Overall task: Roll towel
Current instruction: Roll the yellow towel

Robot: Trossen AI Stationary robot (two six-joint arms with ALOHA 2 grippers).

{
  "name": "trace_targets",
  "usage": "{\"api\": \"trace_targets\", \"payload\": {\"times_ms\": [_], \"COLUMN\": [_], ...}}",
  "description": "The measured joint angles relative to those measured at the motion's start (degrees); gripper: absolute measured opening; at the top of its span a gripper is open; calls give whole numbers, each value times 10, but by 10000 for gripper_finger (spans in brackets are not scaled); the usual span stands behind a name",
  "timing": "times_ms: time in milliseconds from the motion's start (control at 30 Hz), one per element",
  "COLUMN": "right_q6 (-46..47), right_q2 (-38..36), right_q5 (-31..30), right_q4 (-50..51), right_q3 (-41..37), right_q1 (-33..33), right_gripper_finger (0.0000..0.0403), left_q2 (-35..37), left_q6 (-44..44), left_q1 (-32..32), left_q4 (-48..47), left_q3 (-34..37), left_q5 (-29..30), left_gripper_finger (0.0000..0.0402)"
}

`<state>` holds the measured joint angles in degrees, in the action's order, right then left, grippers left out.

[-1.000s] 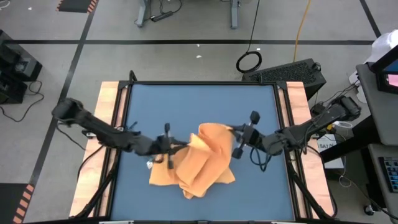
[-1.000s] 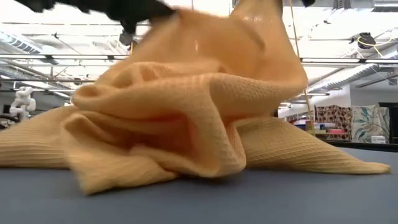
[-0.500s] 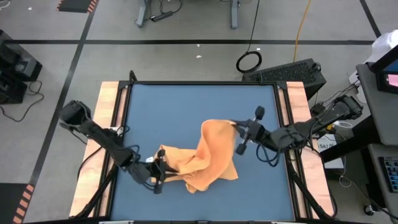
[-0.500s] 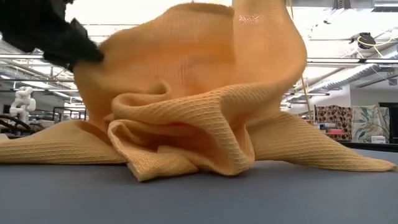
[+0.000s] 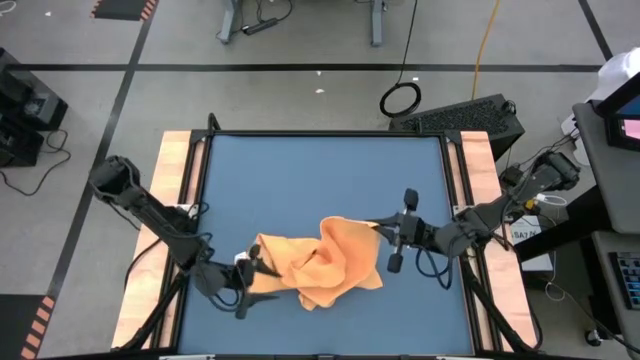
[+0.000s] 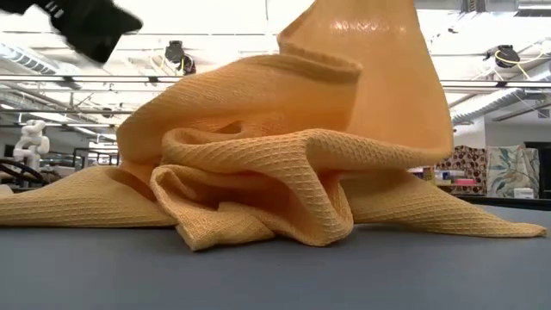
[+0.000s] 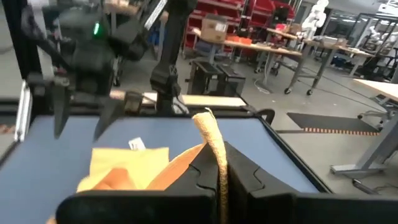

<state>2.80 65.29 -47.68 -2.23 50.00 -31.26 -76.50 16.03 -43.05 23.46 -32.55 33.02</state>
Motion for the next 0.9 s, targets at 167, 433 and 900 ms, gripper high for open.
{"api": "trace_targets", "payload": {"times_ms": [167,433,900], "right_q6": [0,22,118], "right_q2": [9,16,16], "right_q5": [-1,1,31], "right_q4": [15,43,110], "right_q3": [0,0,0], "right_q1": [1,1,-1], "right_gripper_finger": [0,0,0], "left_q2": [-11,-86,-109], "left_q6": [-156,-240,-272], "left_q1": [45,155,191], "left_q4": [17,28,13], "left_q3": [0,-8,-12], "left_q5": [32,-193,-184], "left_gripper_finger": [263,251,11]}}
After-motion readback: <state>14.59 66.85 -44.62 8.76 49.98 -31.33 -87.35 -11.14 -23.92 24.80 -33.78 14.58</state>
